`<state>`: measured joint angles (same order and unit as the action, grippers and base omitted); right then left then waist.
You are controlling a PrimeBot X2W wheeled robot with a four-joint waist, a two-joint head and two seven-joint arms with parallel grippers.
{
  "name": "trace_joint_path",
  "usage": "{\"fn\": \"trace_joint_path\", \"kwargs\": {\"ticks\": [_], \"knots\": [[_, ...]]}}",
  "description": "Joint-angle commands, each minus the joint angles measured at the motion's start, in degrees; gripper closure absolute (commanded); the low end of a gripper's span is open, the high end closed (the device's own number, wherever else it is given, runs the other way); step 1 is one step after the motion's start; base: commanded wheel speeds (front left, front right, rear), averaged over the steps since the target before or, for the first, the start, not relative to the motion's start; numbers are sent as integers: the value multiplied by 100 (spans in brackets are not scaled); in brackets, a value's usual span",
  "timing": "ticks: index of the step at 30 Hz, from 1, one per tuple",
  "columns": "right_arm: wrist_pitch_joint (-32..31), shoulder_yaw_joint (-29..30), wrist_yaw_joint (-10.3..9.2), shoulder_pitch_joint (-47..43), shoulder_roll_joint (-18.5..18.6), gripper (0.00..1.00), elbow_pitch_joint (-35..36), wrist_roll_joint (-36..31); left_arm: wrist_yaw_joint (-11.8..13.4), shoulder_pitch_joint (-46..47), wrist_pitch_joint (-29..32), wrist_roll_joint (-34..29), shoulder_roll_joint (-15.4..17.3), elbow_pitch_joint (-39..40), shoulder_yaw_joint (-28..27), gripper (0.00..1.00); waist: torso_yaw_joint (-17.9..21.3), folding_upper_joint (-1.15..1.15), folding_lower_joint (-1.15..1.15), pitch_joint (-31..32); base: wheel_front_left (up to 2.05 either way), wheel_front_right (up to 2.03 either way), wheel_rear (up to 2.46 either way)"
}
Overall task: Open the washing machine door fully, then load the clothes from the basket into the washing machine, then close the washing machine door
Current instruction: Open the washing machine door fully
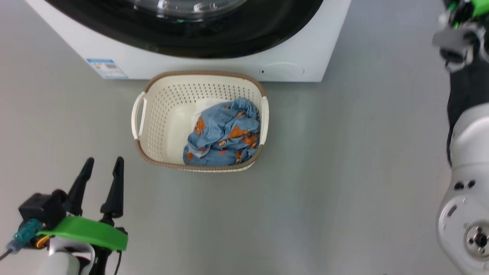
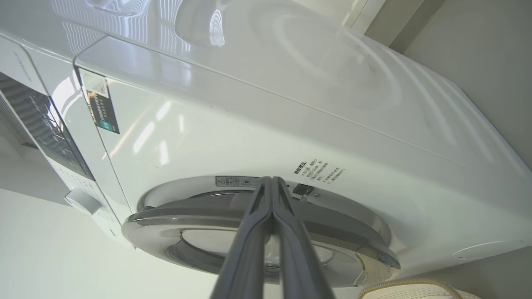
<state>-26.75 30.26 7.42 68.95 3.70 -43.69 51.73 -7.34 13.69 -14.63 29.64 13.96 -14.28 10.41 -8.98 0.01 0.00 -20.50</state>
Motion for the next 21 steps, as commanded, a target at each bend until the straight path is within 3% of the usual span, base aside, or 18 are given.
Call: {"fn": "trace_joint_path", "kwargs": {"ticks": [1, 14, 21], "knots": [[-131, 8, 7, 404, -81, 100, 100, -184, -14, 212, -37, 43, 226, 148, -183, 0, -142, -1, 0, -258, 0, 0, 0], [-1202, 183, 7, 1465, -81, 100, -226, -678, -14, 497, -37, 107, 182, 208, -166, 0, -368, -1, 0, -763, 0, 0, 0], [-1158, 204, 7, 1810, -82, 100, -518, -718, -14, 620, -37, 149, 136, 259, -68, 0, -472, -1, 0, -905, 0, 0, 0]]}}
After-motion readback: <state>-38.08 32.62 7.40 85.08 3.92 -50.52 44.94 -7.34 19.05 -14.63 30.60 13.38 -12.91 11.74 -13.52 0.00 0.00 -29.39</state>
